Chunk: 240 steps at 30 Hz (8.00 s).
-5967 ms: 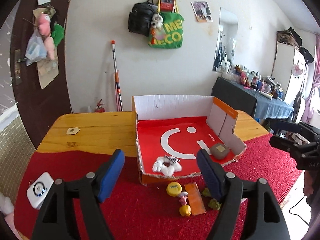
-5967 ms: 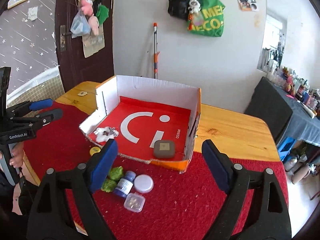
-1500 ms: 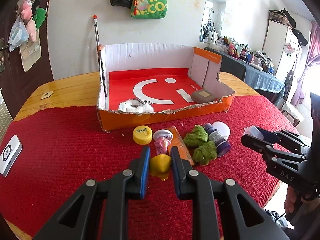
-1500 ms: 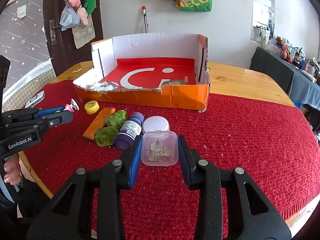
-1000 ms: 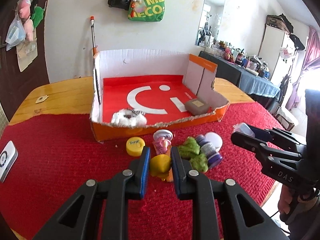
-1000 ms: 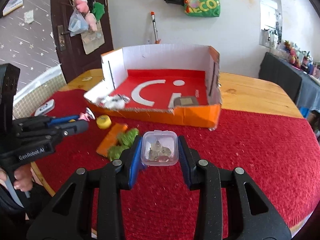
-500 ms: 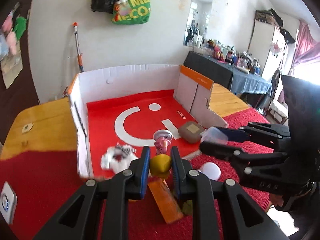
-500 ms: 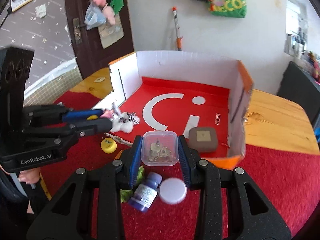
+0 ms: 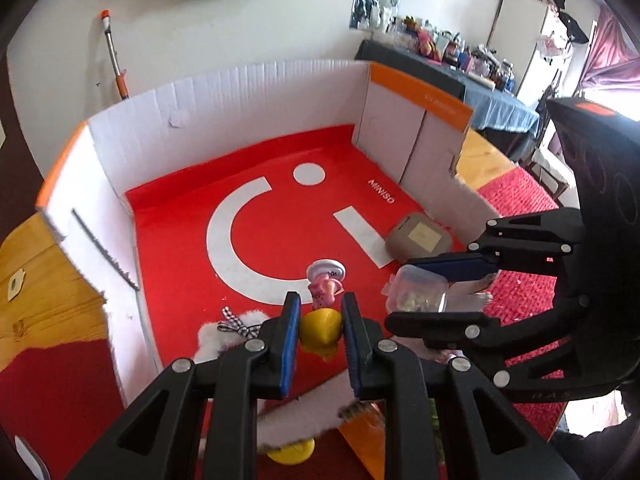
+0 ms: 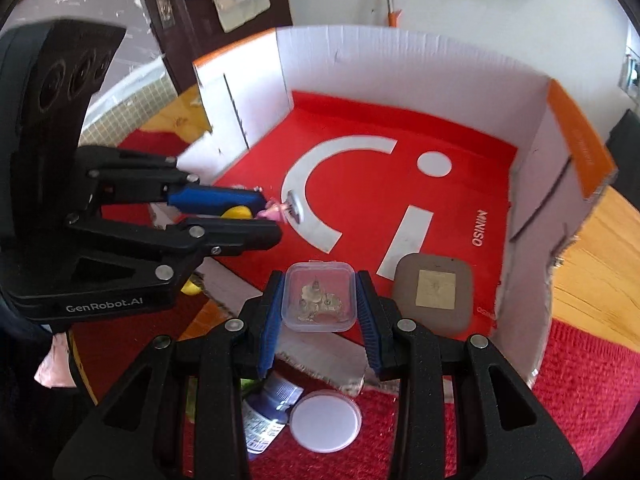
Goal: Organize objects
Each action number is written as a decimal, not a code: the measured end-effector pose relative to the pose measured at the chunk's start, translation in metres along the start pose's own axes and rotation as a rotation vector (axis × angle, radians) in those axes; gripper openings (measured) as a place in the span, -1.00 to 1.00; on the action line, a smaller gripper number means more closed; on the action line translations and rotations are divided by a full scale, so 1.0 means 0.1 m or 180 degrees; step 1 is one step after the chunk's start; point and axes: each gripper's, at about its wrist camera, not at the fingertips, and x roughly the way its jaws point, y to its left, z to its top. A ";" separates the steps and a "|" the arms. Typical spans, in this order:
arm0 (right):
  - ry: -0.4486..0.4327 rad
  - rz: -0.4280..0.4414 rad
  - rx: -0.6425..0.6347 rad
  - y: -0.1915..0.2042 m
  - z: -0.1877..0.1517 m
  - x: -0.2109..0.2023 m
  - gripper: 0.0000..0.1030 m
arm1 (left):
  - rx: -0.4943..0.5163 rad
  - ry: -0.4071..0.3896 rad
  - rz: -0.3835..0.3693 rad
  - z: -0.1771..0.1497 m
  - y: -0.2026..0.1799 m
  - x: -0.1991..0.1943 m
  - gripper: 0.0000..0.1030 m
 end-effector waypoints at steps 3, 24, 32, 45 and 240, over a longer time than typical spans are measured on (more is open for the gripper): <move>0.0076 0.0031 -0.0003 -0.03 0.03 0.07 -0.35 | -0.0010 0.0119 -0.0049 0.00 0.04 0.10 -0.58; 0.0339 0.0160 -0.0071 -0.13 0.15 0.32 -0.34 | 0.0098 0.0266 -0.0170 -0.02 0.10 0.24 -0.58; 0.0342 0.0123 -0.0210 -0.06 0.15 0.33 -0.16 | 0.0111 0.0253 -0.0173 -0.03 0.12 0.23 -0.58; 0.0326 0.0112 -0.0227 -0.06 0.14 0.30 -0.16 | 0.0110 0.0251 -0.0177 -0.05 0.12 0.20 -0.58; -0.0409 -0.0789 0.0515 0.17 -0.90 -0.31 -0.26 | -0.0566 -0.0433 0.0517 -1.11 -0.27 -0.33 -0.45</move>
